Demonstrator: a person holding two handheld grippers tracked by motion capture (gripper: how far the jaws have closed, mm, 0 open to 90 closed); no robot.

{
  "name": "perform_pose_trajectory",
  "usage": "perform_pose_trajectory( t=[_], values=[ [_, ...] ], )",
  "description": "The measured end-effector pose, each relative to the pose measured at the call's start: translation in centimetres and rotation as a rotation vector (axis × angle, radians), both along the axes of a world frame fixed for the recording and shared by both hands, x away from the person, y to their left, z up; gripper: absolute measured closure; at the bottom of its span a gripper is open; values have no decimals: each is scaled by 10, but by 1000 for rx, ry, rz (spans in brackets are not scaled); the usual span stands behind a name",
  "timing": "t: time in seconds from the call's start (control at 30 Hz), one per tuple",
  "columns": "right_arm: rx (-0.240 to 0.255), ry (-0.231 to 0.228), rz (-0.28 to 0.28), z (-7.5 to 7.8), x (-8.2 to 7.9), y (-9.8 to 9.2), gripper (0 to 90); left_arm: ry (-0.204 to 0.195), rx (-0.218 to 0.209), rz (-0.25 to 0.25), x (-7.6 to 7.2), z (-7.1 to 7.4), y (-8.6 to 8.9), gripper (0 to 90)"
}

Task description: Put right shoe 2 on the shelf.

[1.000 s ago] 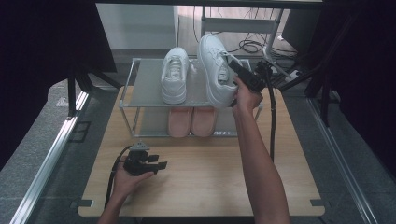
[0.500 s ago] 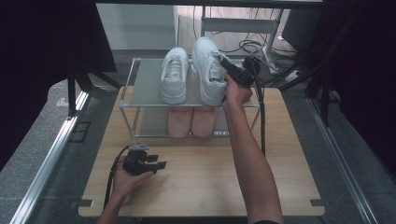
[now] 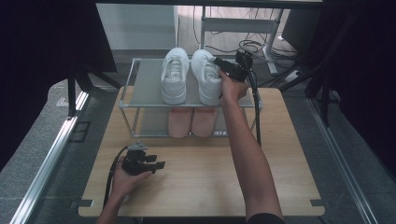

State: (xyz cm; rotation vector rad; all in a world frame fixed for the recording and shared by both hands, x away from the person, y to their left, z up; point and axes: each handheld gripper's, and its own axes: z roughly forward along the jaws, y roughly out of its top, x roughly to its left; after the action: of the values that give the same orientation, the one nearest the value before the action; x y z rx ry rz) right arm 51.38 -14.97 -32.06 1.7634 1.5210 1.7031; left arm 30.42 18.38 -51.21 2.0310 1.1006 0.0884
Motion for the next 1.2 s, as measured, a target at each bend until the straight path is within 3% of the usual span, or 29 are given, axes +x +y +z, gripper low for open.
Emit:
perform_pose_trajectory(
  t=[0.07, 0.2, 0.27, 0.5, 0.77, 0.97, 1.2],
  values=[
    [-3, -5, 24, 1, 2, 1, 661, 0, 3, -2, 0, 0, 0, 471],
    [48, -45, 52, 3, 0, -2, 615, -4, 1, -1, -1, 1, 1, 471],
    [45, -55, 54, 4, -4, -4, 615, -5, 0, 1, -2, 1, 0, 470],
    [122, -107, 79, 2, -23, -19, 660, -8, 4, 4, -2, 2, 0, 471],
    [105, -147, 104, -11, -48, -37, 771, -8, 8, 5, -1, 3, -1, 471],
    [70, -148, 117, -23, -61, -51, 820, -2, 14, -1, -1, 2, -2, 471],
    [77, -141, 141, -39, -75, -63, 867, -1, 15, -3, -1, 2, -5, 471]
  ],
)
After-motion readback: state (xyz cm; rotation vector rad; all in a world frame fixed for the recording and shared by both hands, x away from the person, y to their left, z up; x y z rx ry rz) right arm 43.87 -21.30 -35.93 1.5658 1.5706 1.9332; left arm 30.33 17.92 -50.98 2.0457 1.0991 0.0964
